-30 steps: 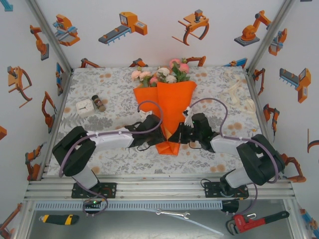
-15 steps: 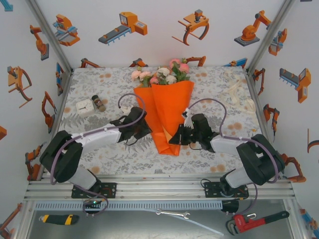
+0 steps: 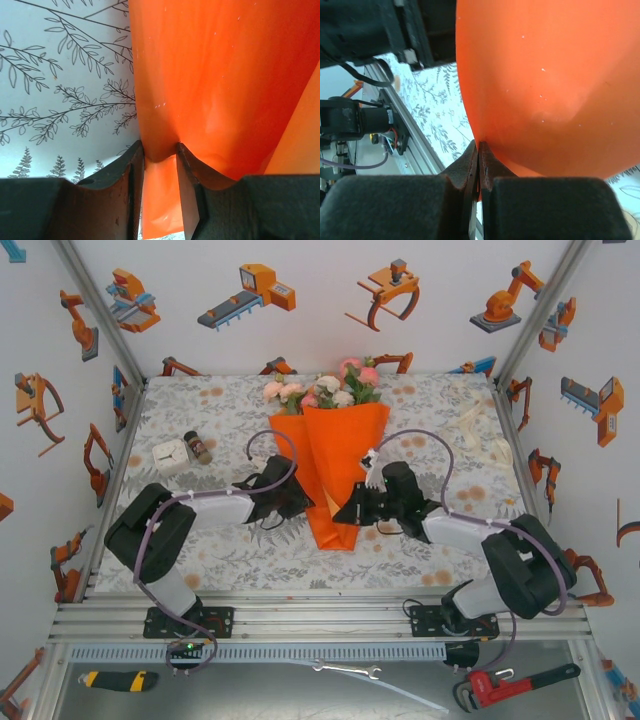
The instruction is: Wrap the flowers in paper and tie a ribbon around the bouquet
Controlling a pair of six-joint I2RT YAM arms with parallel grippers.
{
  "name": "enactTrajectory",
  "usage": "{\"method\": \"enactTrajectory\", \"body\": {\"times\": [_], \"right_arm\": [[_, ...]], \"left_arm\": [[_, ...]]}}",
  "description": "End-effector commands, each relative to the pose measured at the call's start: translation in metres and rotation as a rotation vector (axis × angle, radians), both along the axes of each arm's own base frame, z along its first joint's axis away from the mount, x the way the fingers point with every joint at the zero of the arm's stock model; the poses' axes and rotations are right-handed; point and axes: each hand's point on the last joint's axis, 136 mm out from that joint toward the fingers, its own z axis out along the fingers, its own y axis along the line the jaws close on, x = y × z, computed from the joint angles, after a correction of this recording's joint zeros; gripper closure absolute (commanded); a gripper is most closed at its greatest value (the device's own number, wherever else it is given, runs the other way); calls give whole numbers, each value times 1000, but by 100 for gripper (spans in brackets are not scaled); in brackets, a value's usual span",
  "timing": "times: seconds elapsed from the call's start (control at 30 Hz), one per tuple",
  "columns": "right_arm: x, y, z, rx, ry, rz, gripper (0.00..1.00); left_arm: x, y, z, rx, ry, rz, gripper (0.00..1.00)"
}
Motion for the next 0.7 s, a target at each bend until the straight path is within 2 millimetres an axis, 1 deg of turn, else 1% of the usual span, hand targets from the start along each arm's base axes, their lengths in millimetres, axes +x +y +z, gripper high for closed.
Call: {"method": "enactTrajectory", "body": {"times": [0.0, 0.17, 0.3, 0.37, 0.5, 0.67], "right_arm": [[5, 14, 14, 18, -41, 30, 91], [-4, 26, -11, -10, 16, 84, 85], [-10, 31, -25, -13, 43, 120, 68], [-12, 32, -32, -18, 56, 138, 65], [-14, 32, -42, -23, 79, 150, 63], [-16, 29, -58, -50, 108, 144, 63]], "left_arm": [[-7, -4, -9, 1, 29, -13, 65], [-8, -6, -10, 2, 33, -16, 66], [-9, -4, -11, 7, 39, -11, 66], [-9, -3, -12, 8, 41, -6, 66], [-11, 3, -8, 1, 45, 10, 66], [-20, 19, -3, 45, 62, 16, 65]]}}
